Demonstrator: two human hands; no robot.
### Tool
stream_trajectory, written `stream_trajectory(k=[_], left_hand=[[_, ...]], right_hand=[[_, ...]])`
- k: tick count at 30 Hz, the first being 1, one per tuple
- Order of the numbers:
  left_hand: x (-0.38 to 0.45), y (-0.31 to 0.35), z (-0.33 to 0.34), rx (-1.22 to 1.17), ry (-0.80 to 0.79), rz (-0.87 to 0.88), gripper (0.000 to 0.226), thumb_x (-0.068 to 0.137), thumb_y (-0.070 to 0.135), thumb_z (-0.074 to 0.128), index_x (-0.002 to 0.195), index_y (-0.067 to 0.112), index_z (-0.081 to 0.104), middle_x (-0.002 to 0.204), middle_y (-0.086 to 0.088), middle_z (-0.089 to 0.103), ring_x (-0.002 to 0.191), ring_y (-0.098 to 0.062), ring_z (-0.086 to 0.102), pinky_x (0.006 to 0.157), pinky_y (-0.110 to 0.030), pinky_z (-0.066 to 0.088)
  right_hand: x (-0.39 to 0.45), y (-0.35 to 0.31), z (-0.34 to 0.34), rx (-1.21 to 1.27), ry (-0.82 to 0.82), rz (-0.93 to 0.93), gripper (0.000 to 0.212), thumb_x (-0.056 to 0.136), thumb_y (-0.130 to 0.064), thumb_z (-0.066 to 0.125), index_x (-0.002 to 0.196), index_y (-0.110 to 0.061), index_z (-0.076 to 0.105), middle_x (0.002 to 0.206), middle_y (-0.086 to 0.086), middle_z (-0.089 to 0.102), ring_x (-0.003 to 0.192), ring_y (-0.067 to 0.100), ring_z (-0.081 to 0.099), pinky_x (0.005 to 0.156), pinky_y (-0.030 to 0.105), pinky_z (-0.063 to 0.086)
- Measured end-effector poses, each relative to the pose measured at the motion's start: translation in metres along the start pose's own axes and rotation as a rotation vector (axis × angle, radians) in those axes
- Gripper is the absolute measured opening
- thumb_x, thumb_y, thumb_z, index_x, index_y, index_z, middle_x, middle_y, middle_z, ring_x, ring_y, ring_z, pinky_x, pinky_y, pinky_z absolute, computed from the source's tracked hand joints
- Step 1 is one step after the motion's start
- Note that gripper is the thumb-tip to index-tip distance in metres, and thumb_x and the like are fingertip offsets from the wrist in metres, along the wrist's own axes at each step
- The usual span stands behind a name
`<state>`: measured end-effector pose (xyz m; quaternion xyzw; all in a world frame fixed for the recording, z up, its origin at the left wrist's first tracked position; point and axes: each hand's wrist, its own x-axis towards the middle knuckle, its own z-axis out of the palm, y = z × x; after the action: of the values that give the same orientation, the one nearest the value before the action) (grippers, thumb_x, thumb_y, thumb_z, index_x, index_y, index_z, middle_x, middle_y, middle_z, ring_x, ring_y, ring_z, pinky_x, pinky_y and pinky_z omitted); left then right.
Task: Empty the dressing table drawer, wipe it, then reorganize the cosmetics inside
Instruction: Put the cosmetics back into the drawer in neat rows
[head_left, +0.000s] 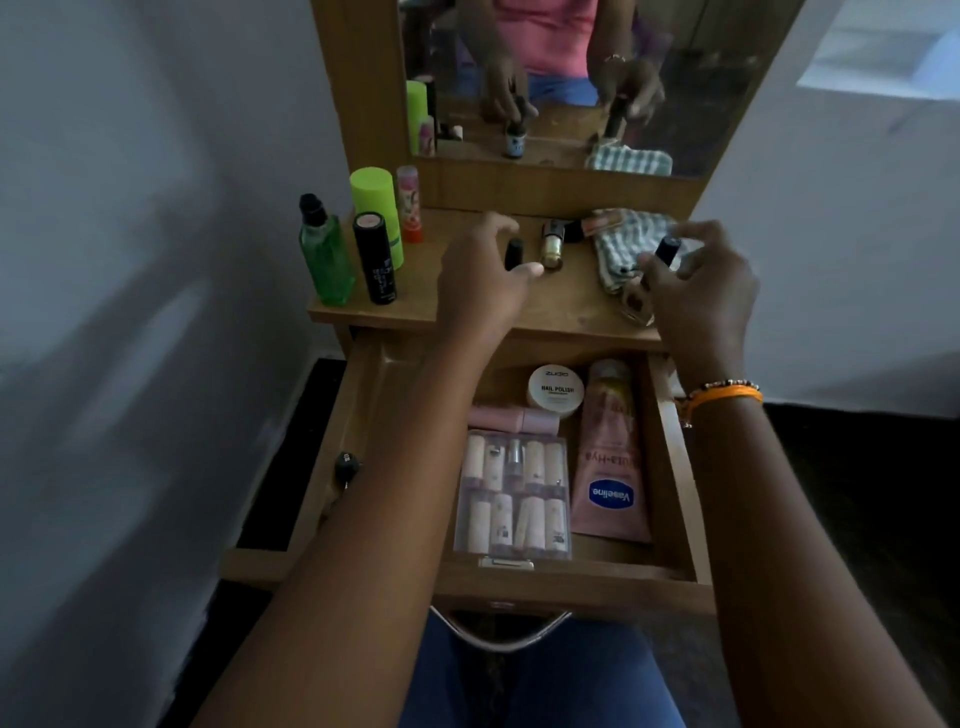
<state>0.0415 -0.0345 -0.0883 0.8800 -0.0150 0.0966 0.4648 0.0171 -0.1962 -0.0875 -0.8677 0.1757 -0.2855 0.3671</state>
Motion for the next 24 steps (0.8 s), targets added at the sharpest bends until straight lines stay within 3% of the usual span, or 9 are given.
stream_trajectory(k=[3,6,8,10,12,15,18,24], left_hand=[[0.002,-0.005,-0.002,0.04,-0.016,0.028,0.01,0.087,0.02,0.063,0.094,0.014,0.067,0.105,-0.003,0.058,0.096,-0.015,0.056,0.073,-0.023,0.038],[-0.012,-0.012,-0.024,0.04,0.011,0.124,0.009,0.088,0.016,0.061,0.09,0.011,0.068,0.094,0.0,0.052,0.085,-0.003,0.051,0.069,-0.017,0.038],[-0.031,-0.018,-0.043,-0.05,-0.018,0.181,0.006,0.087,0.008,0.061,0.089,0.008,0.067,0.085,0.005,0.047,0.076,0.011,0.053,0.067,-0.006,0.043],[-0.049,-0.034,-0.059,-0.062,-0.036,0.218,0.009,0.086,0.003,0.062,0.091,0.006,0.068,0.084,0.008,0.045,0.077,0.022,0.049,0.067,0.004,0.038],[-0.063,-0.058,-0.071,-0.008,-0.026,0.219,0.011,0.083,0.004,0.065,0.091,0.008,0.07,0.087,0.005,0.05,0.078,0.018,0.05,0.068,0.001,0.039],[-0.077,-0.094,-0.083,0.021,0.01,0.158,0.018,0.079,0.007,0.068,0.089,0.021,0.069,0.085,0.015,0.052,0.082,0.005,0.053,0.073,-0.008,0.038],[-0.089,-0.109,-0.085,0.002,0.056,0.075,0.016,0.078,0.006,0.068,0.087,0.018,0.07,0.085,0.018,0.055,0.085,0.001,0.056,0.077,-0.018,0.042],[-0.09,-0.116,-0.082,0.0,0.115,0.054,0.011,0.076,0.005,0.069,0.085,0.012,0.071,0.079,0.021,0.054,0.079,0.007,0.054,0.073,-0.003,0.036]], right_hand=[[-0.004,0.006,0.004,-0.054,-0.095,-0.073,0.025,0.083,-0.026,0.065,0.095,-0.003,0.067,0.096,0.014,0.062,0.084,0.021,0.054,0.066,0.018,0.03],[-0.026,-0.004,0.004,-0.038,-0.07,-0.171,0.025,0.082,-0.026,0.067,0.085,-0.001,0.065,0.089,0.009,0.057,0.075,0.016,0.051,0.059,0.014,0.03],[-0.049,-0.014,0.008,0.037,-0.14,-0.255,0.019,0.081,-0.025,0.068,0.083,-0.006,0.064,0.085,0.001,0.053,0.068,0.007,0.045,0.06,0.009,0.035],[-0.075,-0.024,0.016,0.102,-0.263,-0.301,0.017,0.079,-0.026,0.069,0.081,-0.01,0.067,0.082,-0.001,0.055,0.067,0.007,0.049,0.06,0.014,0.039],[-0.099,-0.031,0.028,0.138,-0.404,-0.303,0.016,0.076,-0.028,0.071,0.078,-0.012,0.068,0.078,0.001,0.058,0.067,0.01,0.052,0.061,0.023,0.041],[-0.127,-0.036,0.053,0.037,-0.619,-0.278,0.022,0.073,-0.029,0.074,0.076,-0.008,0.068,0.075,0.004,0.063,0.068,0.016,0.056,0.062,0.025,0.044],[-0.143,-0.042,0.068,-0.05,-0.806,-0.216,0.018,0.072,-0.022,0.076,0.079,-0.006,0.07,0.078,0.01,0.07,0.075,0.024,0.065,0.067,0.036,0.053],[-0.166,-0.059,0.081,-0.134,-0.787,-0.314,0.018,0.075,-0.02,0.069,0.08,-0.003,0.066,0.08,0.015,0.07,0.076,0.031,0.065,0.064,0.037,0.051]])
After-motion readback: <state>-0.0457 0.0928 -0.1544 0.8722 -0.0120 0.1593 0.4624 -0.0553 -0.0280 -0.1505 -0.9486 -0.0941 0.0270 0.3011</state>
